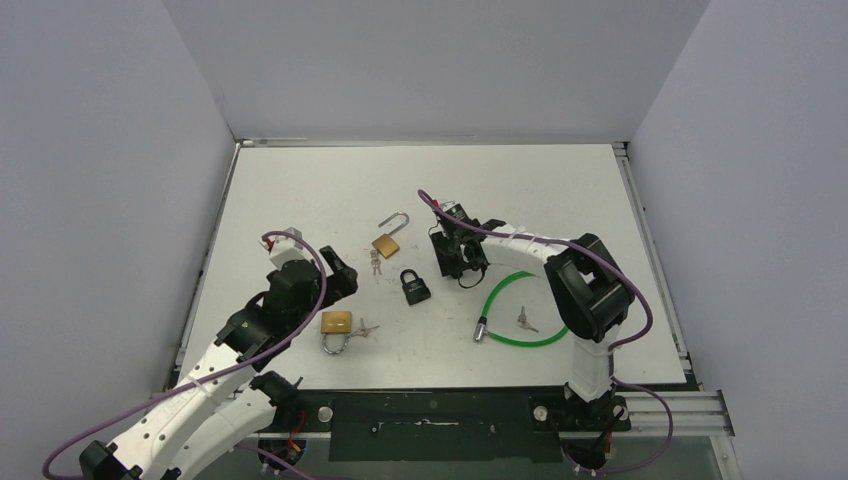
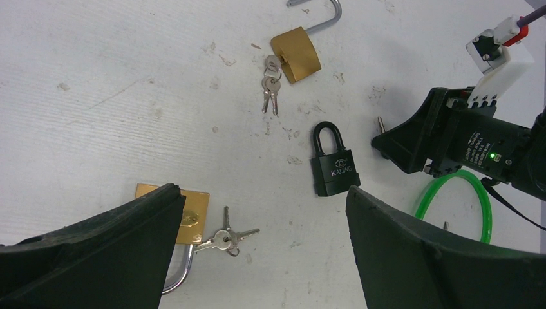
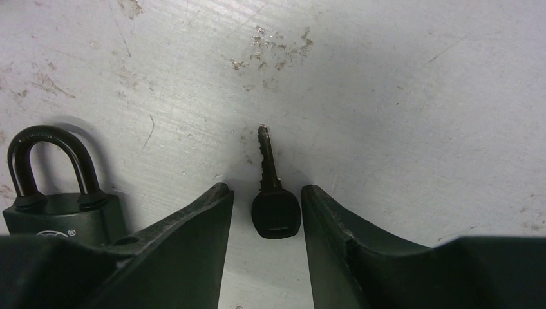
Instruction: Unlock with the key
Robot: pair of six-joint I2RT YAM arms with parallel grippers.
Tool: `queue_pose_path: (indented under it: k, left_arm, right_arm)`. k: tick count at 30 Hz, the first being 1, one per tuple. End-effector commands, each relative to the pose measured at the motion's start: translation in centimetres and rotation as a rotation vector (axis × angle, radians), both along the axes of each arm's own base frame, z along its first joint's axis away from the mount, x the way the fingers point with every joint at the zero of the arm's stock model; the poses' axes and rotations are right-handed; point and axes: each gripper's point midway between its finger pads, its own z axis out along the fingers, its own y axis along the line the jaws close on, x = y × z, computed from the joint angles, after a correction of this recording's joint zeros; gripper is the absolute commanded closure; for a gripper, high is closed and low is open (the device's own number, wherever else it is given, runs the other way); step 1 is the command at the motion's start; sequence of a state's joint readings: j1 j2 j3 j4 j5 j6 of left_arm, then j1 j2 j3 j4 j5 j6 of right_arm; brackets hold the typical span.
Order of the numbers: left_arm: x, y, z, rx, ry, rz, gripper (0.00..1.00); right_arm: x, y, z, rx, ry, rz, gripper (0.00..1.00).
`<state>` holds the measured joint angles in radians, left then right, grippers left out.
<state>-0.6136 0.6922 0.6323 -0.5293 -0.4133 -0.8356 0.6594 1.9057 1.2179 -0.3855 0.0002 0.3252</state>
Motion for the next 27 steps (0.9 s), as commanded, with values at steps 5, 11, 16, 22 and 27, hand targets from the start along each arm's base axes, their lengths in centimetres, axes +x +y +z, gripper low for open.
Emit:
queue_pose_path:
  k: [5,11,16,22,27]
  left_arm:
    - [0.7,-1.5,0.5,-0.079,-0.026,-0.024,0.06]
    - [0.7,-2.1,-0.2,-0.098,-0.002,-0.034,0.06]
    - [0.8,-2.4,-0.3,-0.109,0.001,-0.043,0.06]
    - [0.7,-2.6,-0.6,-0.118,0.005,-0.049,0.06]
    - [0.7,-2.6,-0.8,-0.119,0.007,-0.049,0.06]
  right_arm:
    - [-2.3,-1.2,-0.3,-0.067,0.094,0.041,0.58]
    - [-2.6,-1.5,-0.5,-0.139,0.078,0.042,0.55]
    - [-2.0,-1.4,-1.0,-0.119,0.069,0.027,0.63]
    - [-0.8,-1.8,-1.4,-0.096,0.057,-0.032,0.53]
    - [-1.0,-1.4,-1.9,-0.082,0.068,-0.056,0.48]
